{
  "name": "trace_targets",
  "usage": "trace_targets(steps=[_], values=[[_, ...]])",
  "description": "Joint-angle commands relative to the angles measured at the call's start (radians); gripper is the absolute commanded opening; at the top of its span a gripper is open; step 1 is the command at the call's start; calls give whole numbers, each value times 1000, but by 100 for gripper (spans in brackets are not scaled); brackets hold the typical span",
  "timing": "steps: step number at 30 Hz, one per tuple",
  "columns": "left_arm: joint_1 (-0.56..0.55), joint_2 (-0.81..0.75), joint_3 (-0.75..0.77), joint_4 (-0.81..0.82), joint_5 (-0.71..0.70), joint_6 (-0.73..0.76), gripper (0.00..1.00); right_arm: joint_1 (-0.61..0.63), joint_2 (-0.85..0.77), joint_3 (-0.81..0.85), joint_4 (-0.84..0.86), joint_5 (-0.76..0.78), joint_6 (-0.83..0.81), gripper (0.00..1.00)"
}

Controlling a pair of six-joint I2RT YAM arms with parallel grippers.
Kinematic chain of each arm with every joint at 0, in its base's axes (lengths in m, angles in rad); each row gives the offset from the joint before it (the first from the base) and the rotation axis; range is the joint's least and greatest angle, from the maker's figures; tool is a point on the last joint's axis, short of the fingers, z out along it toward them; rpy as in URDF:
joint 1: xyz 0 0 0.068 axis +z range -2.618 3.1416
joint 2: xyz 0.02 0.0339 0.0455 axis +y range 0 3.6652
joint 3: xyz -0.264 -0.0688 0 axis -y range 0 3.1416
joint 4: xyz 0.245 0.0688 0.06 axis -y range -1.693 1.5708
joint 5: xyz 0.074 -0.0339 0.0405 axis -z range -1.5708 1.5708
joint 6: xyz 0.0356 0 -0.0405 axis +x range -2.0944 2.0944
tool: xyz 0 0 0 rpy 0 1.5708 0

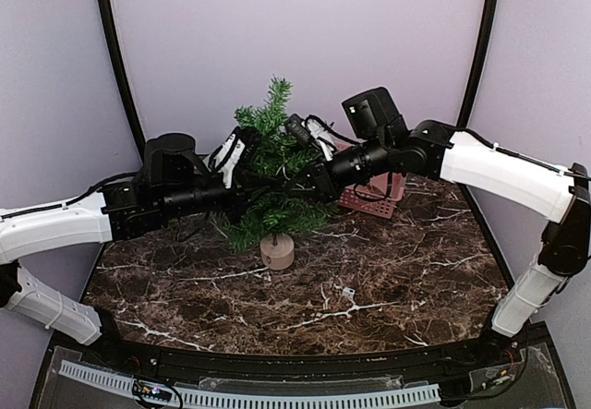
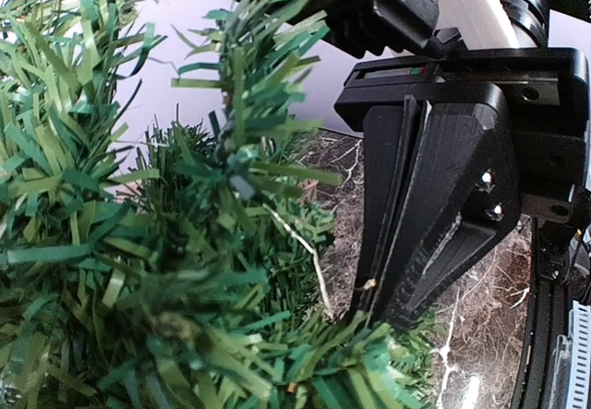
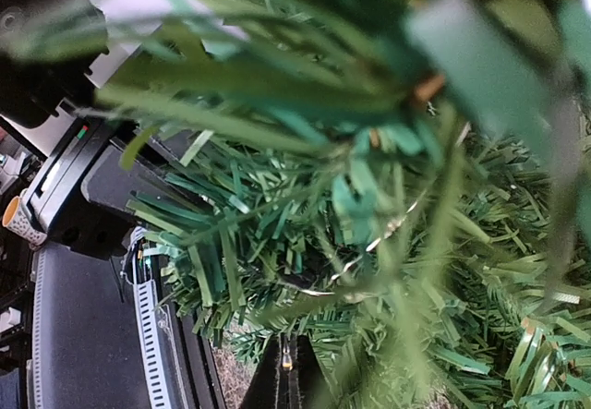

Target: Decorate the small christmas tree

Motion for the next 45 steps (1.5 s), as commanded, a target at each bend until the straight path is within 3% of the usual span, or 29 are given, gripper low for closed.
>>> trace_targets(steps=[1,10,15,21,24,30,35,41,45], values=[[-1,-54,-3,0,-30,-10,3,9,-28,7,37,5,8,4],[-1,-134,-49,-28,-49,-12,16,10,-68,14,20,43,6,35],[-1,-181,-82,-37,-44,-10,31,10,-103,5,3,69,4,60],[-1,-230,-109,-46,2,-15,46,5,-168,-25,-22,114,1,78],[-1,-258,-120,-57,13,-26,55,-18,-215,-62,-21,121,12,94],[-1,-307,-150,-67,6,-39,67,-139,-347,-216,35,76,78,96],[-1,-365,-181,-51,16,-44,75,-195,-455,-369,36,123,120,95],[-1,-439,-233,-11,40,-39,76,-192,-559,-602,49,193,183,83],[-1,-463,-266,7,37,-36,75,-154,-615,-743,81,272,218,81]])
